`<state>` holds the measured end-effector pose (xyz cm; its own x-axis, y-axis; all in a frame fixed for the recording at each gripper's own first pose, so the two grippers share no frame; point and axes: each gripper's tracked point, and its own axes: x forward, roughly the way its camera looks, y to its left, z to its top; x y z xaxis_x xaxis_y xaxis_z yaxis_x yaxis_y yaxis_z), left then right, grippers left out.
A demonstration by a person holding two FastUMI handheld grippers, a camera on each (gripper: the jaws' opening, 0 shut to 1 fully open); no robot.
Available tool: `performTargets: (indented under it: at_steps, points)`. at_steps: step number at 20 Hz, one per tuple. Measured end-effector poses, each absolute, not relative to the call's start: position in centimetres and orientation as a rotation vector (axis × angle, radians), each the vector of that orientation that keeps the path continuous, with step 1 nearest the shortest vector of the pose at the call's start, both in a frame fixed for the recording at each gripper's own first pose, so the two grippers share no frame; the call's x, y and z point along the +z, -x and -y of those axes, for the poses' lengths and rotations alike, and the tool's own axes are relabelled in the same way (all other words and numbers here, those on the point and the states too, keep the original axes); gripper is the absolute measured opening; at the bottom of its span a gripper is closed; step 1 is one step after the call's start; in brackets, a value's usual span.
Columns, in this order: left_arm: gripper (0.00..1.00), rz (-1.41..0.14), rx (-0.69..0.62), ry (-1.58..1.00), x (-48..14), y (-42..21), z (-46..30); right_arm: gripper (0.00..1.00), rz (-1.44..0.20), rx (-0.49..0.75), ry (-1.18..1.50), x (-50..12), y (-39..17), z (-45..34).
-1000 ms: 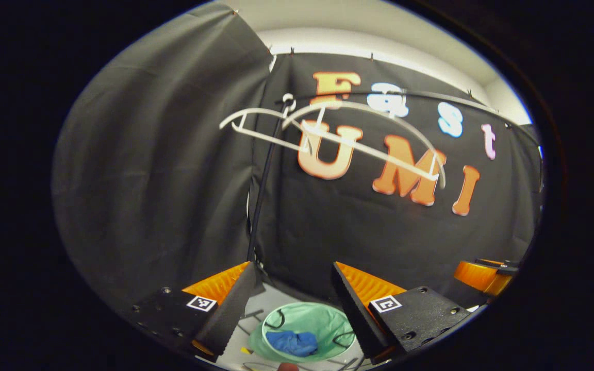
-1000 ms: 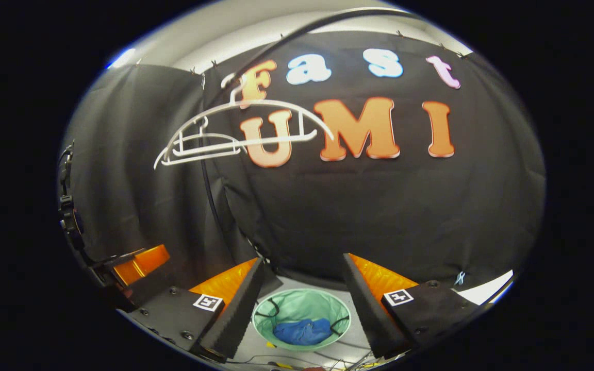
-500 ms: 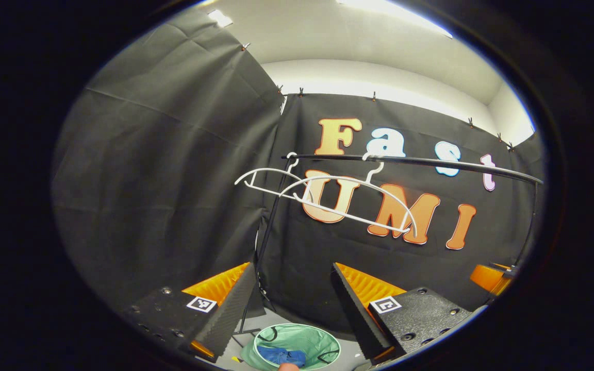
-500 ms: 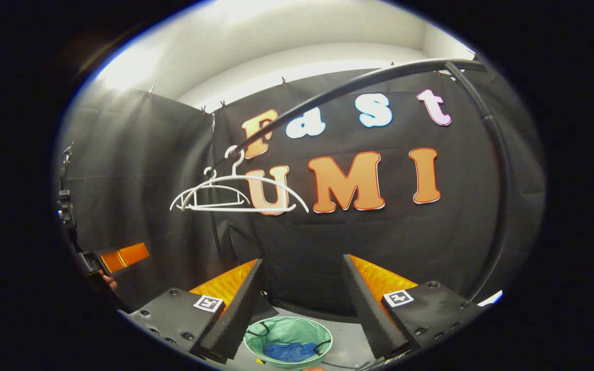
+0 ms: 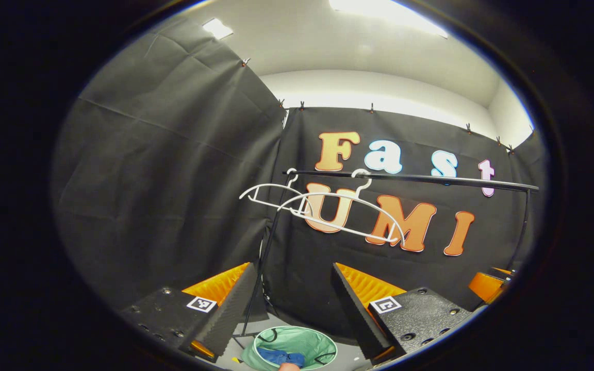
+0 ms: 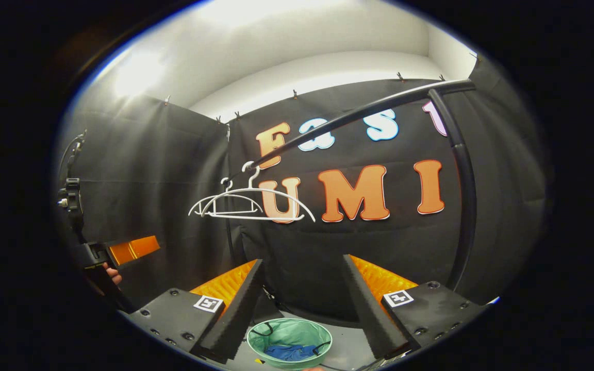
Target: Grasp the clothes on the hanger with both hands and then place them into the laundry hamper below.
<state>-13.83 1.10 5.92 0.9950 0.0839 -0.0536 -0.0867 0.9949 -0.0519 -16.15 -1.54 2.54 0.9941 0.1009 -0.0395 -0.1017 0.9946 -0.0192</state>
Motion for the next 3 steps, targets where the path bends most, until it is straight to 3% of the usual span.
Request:
performTargets:
  at_steps: [3]
  points:
    - [0.89, -0.044, 0.089, 0.039, 6.32, 14.98, -0.45, 0.89, -0.044, 0.113, -0.015, 2.54, 17.00, 1.78]
